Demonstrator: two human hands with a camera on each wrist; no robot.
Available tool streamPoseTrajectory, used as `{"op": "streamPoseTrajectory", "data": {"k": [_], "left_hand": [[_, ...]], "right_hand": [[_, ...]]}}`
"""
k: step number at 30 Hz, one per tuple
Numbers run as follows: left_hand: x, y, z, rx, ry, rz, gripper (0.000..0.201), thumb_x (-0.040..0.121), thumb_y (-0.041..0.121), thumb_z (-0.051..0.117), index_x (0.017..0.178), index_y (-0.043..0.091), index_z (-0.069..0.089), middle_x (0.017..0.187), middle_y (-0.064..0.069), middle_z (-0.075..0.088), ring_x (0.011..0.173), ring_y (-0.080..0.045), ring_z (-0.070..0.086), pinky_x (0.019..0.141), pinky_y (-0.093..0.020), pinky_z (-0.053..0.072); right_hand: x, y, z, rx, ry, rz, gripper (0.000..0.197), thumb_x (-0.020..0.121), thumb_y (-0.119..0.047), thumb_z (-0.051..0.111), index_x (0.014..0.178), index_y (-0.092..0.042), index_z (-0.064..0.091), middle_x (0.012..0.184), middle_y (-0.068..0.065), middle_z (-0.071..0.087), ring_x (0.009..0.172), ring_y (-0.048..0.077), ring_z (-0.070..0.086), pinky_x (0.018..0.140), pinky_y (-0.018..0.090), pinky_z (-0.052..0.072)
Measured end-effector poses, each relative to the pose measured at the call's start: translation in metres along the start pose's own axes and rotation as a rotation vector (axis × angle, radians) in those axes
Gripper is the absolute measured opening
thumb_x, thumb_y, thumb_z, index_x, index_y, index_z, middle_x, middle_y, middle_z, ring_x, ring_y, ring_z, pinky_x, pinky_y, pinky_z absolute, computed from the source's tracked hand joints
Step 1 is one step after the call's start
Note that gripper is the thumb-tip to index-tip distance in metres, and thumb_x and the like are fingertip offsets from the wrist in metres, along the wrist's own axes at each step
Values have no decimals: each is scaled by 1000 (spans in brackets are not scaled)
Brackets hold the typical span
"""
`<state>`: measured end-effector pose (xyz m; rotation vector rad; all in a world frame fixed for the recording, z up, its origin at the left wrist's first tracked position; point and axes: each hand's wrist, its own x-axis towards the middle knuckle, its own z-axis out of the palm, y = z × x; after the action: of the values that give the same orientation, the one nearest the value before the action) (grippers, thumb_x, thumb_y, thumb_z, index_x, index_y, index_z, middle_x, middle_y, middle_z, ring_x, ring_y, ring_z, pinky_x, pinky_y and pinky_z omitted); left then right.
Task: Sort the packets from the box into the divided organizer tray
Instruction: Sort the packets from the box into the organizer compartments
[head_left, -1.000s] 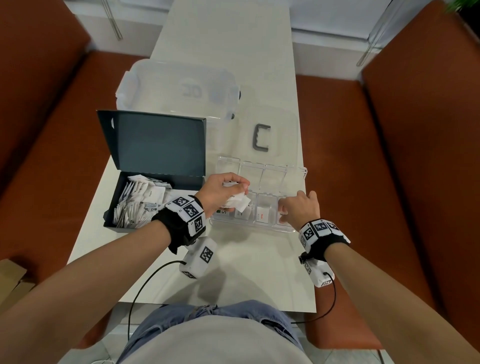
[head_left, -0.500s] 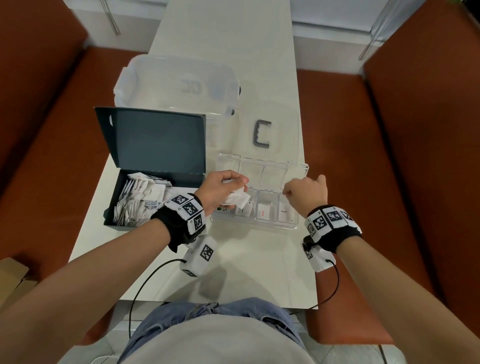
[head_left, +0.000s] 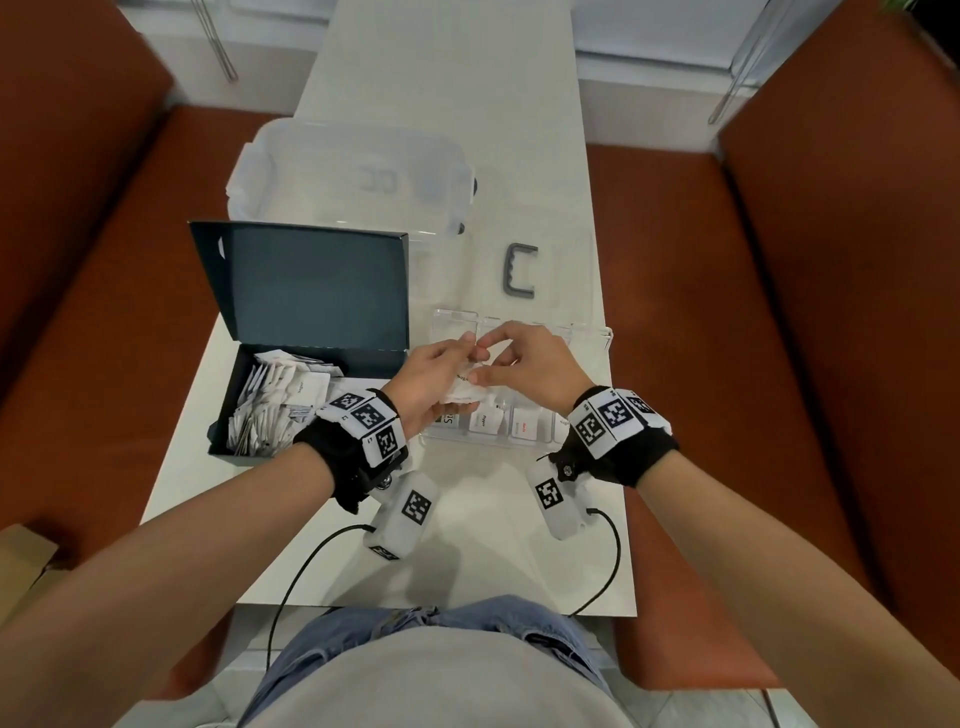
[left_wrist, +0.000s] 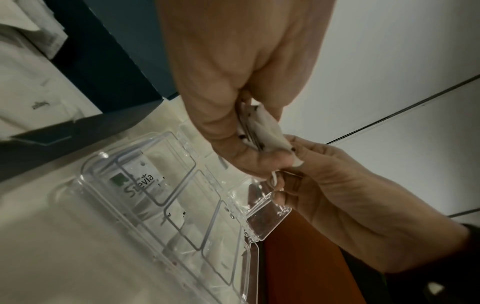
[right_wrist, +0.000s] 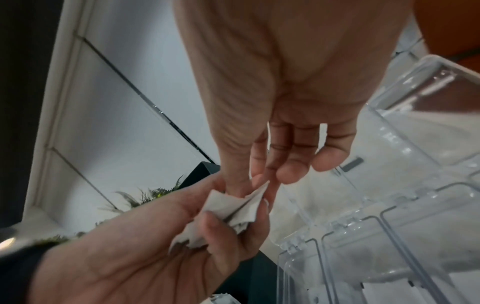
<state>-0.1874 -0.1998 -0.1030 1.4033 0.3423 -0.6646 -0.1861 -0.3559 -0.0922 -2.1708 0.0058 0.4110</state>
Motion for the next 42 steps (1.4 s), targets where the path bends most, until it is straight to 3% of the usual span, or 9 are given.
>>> {"op": "streamPoseTrajectory", "data": {"k": [3, 6, 10, 18, 23, 29, 35, 39, 42], "left_hand": [[-4, 6, -1, -101, -62, -59, 20, 92, 11, 58, 111, 8, 65, 109, -15, 65, 83, -22, 71, 62, -29, 57], [-6, 10, -2, -103, -116, -72, 42, 86, -10, 47, 122, 8, 60, 120, -21, 62, 106, -32, 66, 75, -36, 60], [-6, 10, -3, 24, -159, 2, 51, 85, -16, 56, 129, 11, 55, 118, -17, 63, 108, -31, 63, 92, -41, 52], [-3, 9, -5, 227, -101, 169, 53, 70, -6, 80, 117, 12, 64, 107, -9, 65, 88, -22, 66, 61, -26, 56], [1, 5, -1, 192, -135, 194, 44, 70, -11, 78, 109, 6, 65, 101, -7, 64, 89, -21, 65, 61, -26, 58], [6, 1, 1, 211, -133, 171, 41, 76, -8, 74, 113, 4, 64, 106, -18, 62, 85, -23, 62, 58, -25, 56], [10, -4, 5, 201, -151, 140, 41, 76, -10, 73, 113, 5, 64, 105, -19, 63, 83, -22, 64, 58, -26, 57], [12, -7, 8, 195, -166, 123, 39, 76, -11, 72, 111, 6, 64, 98, -13, 64, 82, -20, 65, 61, -31, 60], [12, -8, 8, 195, -159, 122, 40, 77, -10, 73, 112, 6, 64, 101, -16, 66, 85, -23, 65, 64, -33, 61]], "right_hand": [[1, 2, 0, 83, 21, 22, 33, 72, -29, 81, 100, -23, 66, 71, -2, 69, 60, 6, 59, 60, 17, 41], [2, 5, -4, 163, 41, 49, 30, 76, -19, 79, 102, -15, 65, 71, 2, 70, 58, 8, 61, 62, 19, 45], [3, 6, -9, 183, 42, 71, 24, 83, -20, 73, 105, -14, 66, 72, 1, 68, 65, 10, 63, 65, 22, 48], [-2, 4, -22, 230, -23, 65, 33, 79, -15, 77, 109, -10, 67, 67, -4, 65, 64, 8, 61, 58, 16, 50], [-5, 11, -35, 214, -25, 79, 19, 84, -9, 71, 103, -7, 70, 80, 10, 65, 78, 19, 63, 72, 34, 56], [-10, 39, -65, 69, 38, 125, 11, 85, -10, 69, 88, -20, 65, 82, 2, 70, 68, 12, 63, 57, 17, 49], [-12, 78, -71, -340, 98, 237, 18, 87, -8, 58, 91, -21, 69, 91, 6, 63, 92, 19, 56, 76, 24, 41], [-12, 92, -50, -374, 37, 312, 15, 86, -8, 59, 87, -20, 69, 101, 9, 65, 90, 19, 57, 73, 25, 45], [-13, 97, -34, -358, 32, 340, 15, 86, -10, 58, 85, -23, 66, 105, 7, 66, 100, 23, 60, 87, 33, 51]]}}
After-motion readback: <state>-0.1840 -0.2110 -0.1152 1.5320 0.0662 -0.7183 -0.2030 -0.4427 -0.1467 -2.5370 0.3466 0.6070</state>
